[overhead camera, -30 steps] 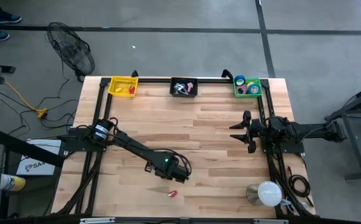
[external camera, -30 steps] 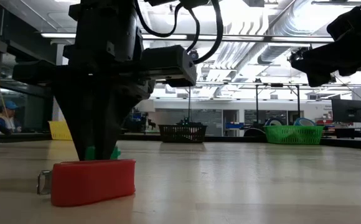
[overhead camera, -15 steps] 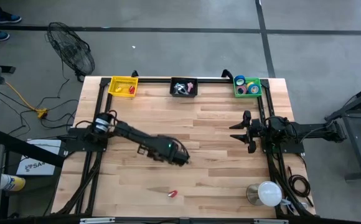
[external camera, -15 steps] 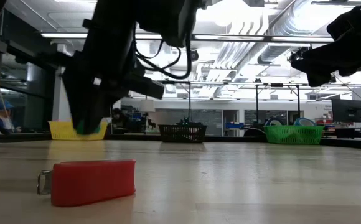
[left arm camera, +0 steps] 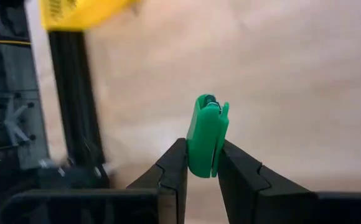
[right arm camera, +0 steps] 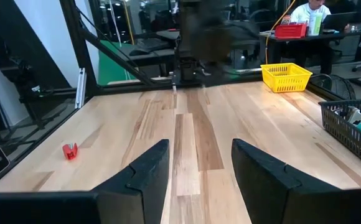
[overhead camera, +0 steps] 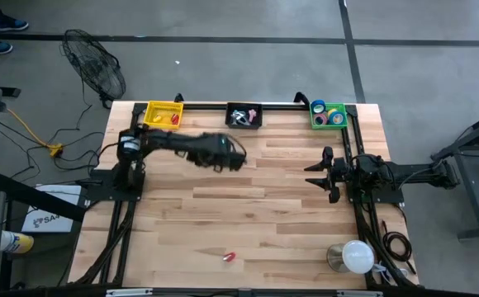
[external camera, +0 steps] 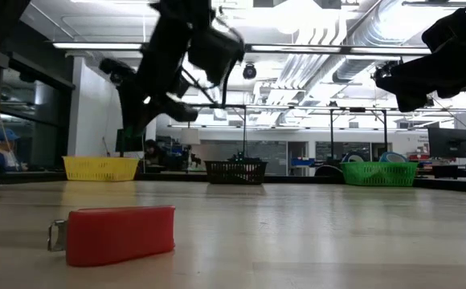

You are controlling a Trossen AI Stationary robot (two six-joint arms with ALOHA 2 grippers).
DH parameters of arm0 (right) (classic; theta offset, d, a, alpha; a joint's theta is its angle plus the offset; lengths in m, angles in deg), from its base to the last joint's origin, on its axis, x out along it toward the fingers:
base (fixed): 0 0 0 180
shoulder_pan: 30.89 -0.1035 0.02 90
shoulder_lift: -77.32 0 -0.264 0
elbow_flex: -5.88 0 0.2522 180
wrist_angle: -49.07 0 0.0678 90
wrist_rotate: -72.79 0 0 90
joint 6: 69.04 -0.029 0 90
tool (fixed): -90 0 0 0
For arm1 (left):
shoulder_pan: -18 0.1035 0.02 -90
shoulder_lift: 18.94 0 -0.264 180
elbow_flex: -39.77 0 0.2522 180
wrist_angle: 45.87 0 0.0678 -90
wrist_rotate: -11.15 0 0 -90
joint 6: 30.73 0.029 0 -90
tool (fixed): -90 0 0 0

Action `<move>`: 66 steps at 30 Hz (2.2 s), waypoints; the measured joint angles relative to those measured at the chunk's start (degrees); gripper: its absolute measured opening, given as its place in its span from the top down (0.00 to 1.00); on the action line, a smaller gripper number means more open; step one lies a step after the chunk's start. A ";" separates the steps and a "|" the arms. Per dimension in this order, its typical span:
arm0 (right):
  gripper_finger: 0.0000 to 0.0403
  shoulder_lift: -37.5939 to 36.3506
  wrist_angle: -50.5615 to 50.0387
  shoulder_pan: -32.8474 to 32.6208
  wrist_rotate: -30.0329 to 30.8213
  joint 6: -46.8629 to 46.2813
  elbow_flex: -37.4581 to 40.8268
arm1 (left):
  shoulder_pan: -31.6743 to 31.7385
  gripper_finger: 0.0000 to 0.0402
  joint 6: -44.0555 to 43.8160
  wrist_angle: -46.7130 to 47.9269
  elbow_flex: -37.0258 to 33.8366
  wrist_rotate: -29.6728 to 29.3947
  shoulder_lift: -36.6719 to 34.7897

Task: Pick and place Stapler, Stapler remover, tape
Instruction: Put the green stapler into the yellow bin, then put the red stapler into the yellow bin

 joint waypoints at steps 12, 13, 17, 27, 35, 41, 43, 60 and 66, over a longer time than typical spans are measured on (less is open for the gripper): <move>0.59 0.00 0.00 0.00 0.02 0.00 0.00 | 23.52 0.84 15.38 -0.15 -0.36 -9.86 -0.39; 0.59 -0.02 0.00 -0.02 0.01 0.00 0.00 | 25.52 0.84 16.06 -0.17 -0.36 -10.38 -0.40; 0.59 -0.01 0.00 0.00 0.00 0.00 -0.01 | 33.35 0.84 19.76 -1.44 -0.36 -11.43 -0.38; 0.59 -0.01 0.00 -0.02 0.00 0.00 0.00 | 45.00 0.84 28.09 -12.17 -0.36 -5.76 -0.10; 0.59 -0.01 0.00 0.00 0.02 0.00 0.00 | 48.98 0.84 30.23 -14.63 -0.66 -0.89 -0.06; 0.59 -0.01 0.00 -0.01 -0.01 0.00 0.00 | 50.06 0.84 30.72 -17.84 -4.91 2.18 -0.01; 0.59 -0.01 0.00 0.00 0.00 0.00 0.00 | 50.07 0.84 30.65 -18.31 -5.56 1.96 0.03; 0.59 0.00 0.00 0.00 0.00 0.00 0.00 | 50.02 0.68 30.72 -18.71 -5.56 0.77 0.01; 0.59 0.00 0.00 0.00 0.02 0.00 -0.01 | 50.02 0.60 31.14 -18.57 -5.56 0.63 0.01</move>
